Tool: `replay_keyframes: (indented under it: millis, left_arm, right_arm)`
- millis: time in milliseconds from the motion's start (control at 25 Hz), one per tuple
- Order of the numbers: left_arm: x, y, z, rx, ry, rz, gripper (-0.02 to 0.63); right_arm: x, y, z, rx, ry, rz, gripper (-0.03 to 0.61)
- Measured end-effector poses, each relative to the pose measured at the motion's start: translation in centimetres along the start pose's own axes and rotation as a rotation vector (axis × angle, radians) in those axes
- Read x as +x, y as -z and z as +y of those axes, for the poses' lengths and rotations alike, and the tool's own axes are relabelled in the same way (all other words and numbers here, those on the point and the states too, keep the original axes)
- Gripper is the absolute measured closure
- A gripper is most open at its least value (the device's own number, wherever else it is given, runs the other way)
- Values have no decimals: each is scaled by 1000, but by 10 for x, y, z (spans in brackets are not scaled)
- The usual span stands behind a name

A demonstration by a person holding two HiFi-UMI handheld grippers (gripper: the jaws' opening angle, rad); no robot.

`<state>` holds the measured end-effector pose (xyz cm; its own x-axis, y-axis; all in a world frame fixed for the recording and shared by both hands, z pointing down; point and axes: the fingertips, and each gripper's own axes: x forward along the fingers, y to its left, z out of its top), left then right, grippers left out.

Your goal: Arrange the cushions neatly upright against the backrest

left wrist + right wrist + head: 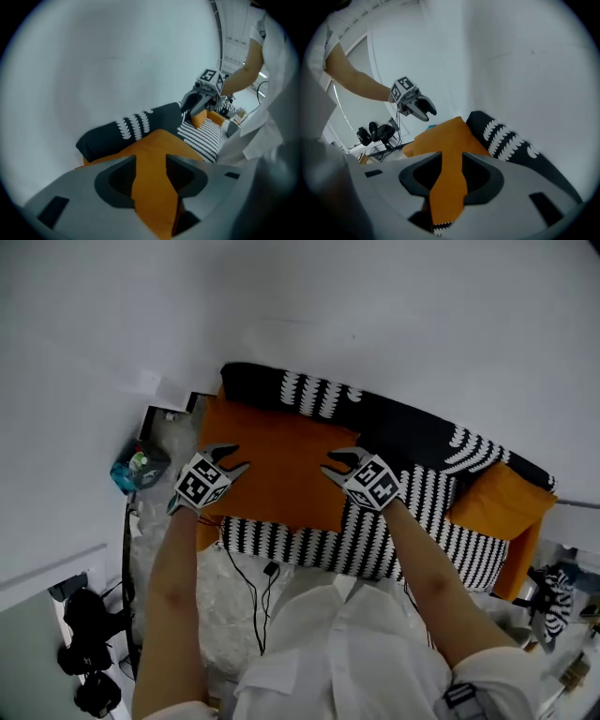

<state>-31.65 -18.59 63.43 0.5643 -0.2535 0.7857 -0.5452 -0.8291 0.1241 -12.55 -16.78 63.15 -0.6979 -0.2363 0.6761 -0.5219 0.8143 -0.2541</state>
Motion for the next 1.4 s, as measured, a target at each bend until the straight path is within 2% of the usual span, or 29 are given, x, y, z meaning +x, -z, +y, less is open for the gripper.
replay_keyframes:
  millis: [120,360,480,560,840,1000,1080,1280,1400]
  left_arm:
    - [30,9,19,100,53,116,386]
    - [80,47,39,351,162,393,337]
    - [101,67,52,461,179,512,313]
    - [111,77,63,503,176,557,303]
    - [127,89,67,500,200,571,290]
    - [124,105,58,495,198,600,296]
    - [128,97,63,491,173,591,334]
    - [116,96,51,460,130,591,521]
    - [107,86,53,460,94,602,582]
  right_arm:
    - [27,18,-13,-31,-25,101,385]
    - [78,58,-38,-131,-54,293,330]
    - [101,79,-46,-182,-78,384,305]
    - [115,92,-51,-213,-90,437,281]
    - [147,117,-50,-232,-98,527,276]
    - [156,128,-35,-210,-143,544,287]
    - [156,123,-46,-230,-140,544,342]
    - [148,120,-31,-222,-84,548,513]
    - [139,109,-33,-217,-55,519,555]
